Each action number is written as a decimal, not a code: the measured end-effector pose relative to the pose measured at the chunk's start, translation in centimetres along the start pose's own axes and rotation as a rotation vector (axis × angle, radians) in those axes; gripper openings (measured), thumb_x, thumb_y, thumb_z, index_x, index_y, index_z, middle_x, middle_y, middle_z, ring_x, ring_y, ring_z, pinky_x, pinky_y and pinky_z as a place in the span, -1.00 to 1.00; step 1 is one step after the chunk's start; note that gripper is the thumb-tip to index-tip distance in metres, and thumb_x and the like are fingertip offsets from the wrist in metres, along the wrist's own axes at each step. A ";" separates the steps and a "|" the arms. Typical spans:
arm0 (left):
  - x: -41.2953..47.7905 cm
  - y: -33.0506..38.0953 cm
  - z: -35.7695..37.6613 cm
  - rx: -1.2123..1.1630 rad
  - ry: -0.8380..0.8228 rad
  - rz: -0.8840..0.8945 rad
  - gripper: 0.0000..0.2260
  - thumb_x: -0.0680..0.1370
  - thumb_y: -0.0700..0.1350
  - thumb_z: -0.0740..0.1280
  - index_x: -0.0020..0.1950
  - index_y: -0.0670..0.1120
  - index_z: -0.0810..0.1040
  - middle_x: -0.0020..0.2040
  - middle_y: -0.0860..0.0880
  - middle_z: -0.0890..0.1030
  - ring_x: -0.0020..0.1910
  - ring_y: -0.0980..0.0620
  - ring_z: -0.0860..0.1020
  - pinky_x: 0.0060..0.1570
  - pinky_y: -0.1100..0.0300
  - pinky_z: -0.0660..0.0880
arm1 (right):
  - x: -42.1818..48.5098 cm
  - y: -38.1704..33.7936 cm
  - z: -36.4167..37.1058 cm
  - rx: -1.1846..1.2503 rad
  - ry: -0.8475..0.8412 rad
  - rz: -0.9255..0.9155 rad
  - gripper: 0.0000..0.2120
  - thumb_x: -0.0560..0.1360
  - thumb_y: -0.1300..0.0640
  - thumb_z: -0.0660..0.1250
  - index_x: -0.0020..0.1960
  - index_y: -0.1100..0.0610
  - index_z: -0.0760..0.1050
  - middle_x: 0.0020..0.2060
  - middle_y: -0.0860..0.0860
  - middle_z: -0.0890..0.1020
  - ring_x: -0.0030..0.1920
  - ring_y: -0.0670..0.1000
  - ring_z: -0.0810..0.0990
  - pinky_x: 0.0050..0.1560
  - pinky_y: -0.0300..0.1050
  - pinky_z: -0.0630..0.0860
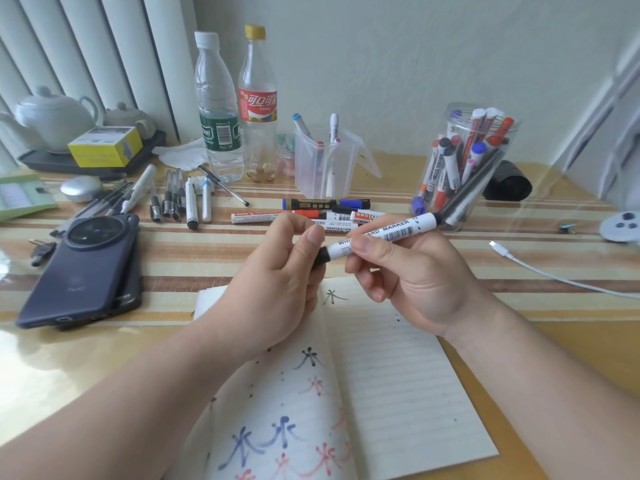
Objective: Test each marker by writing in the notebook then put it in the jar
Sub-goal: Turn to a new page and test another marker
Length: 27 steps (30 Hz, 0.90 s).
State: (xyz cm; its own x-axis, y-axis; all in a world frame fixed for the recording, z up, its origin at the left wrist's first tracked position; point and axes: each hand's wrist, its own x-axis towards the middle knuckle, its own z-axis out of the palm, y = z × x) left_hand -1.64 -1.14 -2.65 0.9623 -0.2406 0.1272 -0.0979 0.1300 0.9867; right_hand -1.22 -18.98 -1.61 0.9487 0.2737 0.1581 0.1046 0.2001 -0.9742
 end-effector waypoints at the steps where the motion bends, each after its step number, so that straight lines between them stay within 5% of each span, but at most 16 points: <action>1: 0.0 0.1 0.2 -0.011 0.005 -0.008 -0.80 0.65 0.03 0.14 -0.08 -0.07 0.31 -0.43 0.03 0.21 -0.46 0.03 0.11 -0.49 0.19 0.10 | 0.0 0.1 0.1 0.005 0.004 0.001 -0.90 0.47 0.21 0.39 -0.18 0.12 0.67 -0.34 0.15 0.63 -0.42 0.03 0.52 -0.49 -0.21 0.40; 9: -0.1 -0.1 1.4 -0.065 -0.033 0.044 -0.85 0.70 -0.08 0.11 0.02 -0.14 0.31 -0.44 0.04 0.23 -0.48 0.06 0.13 -0.45 0.16 0.12 | 0.6 0.1 0.4 0.068 0.048 0.034 -0.92 0.47 0.19 0.38 -0.16 0.11 0.65 -0.39 0.09 0.56 -0.40 0.03 0.45 -0.44 -0.19 0.40; 13: 0.6 -1.8 0.8 0.248 -0.052 0.199 -0.95 0.67 -0.03 0.22 0.08 0.03 0.37 -0.37 0.10 0.43 -0.43 0.03 0.33 -0.35 0.03 0.34 | 1.2 0.2 0.0 0.066 0.279 -0.066 -0.95 0.57 0.21 0.37 -0.06 0.18 0.57 -0.35 0.06 0.53 -0.36 0.01 0.43 -0.40 -0.16 0.39; 15: 0.3 -2.6 0.6 0.433 -0.076 0.225 -0.93 0.65 -0.03 0.25 0.04 0.11 0.37 -0.29 0.12 0.52 -0.38 0.12 0.43 -0.26 0.12 0.37 | 1.4 0.2 -0.5 0.059 0.382 -0.129 -0.86 0.62 0.20 0.29 -0.10 0.16 0.55 -0.31 0.05 0.55 -0.32 0.00 0.47 -0.37 -0.12 0.41; 20: 0.1 -2.3 0.7 0.598 -0.023 0.195 -0.88 0.58 0.03 0.34 0.03 0.15 0.41 -0.16 0.20 0.61 -0.27 0.18 0.54 -0.20 0.16 0.46 | 1.3 0.1 -0.8 -0.080 0.421 -0.221 -0.89 0.63 0.22 0.30 -0.03 0.24 0.56 -0.27 0.14 0.55 -0.32 0.02 0.51 -0.50 -0.17 0.33; 23: -0.1 -2.1 0.5 0.765 -0.062 0.141 -0.68 0.50 0.22 0.35 0.18 0.22 0.35 0.03 0.24 0.52 -0.06 0.17 0.52 -0.04 0.15 0.50 | 1.7 -1.3 -1.0 -0.125 0.479 -0.326 -0.97 0.61 0.29 0.32 0.03 0.19 0.52 -0.24 0.18 0.62 -0.41 0.01 0.52 -0.55 -0.22 0.33; 27: -0.1 -2.3 0.0 1.127 -0.133 0.116 -0.30 0.39 0.40 0.34 0.44 0.20 0.23 0.28 0.23 0.32 0.33 0.14 0.27 0.39 0.10 0.26 | 2.7 -4.5 -2.2 -0.377 0.599 -0.579 -0.79 0.60 0.31 0.33 0.19 0.11 0.43 -0.20 0.17 0.66 -0.45 0.04 0.61 -0.51 -0.16 0.48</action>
State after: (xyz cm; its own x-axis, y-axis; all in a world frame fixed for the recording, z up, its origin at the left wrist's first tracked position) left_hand -1.49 -1.42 -4.96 0.9046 -0.3920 0.1671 -0.4213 -0.7634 0.4897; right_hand 1.53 -21.19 2.81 0.7026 -0.3293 0.6308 0.6030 -0.1950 -0.7735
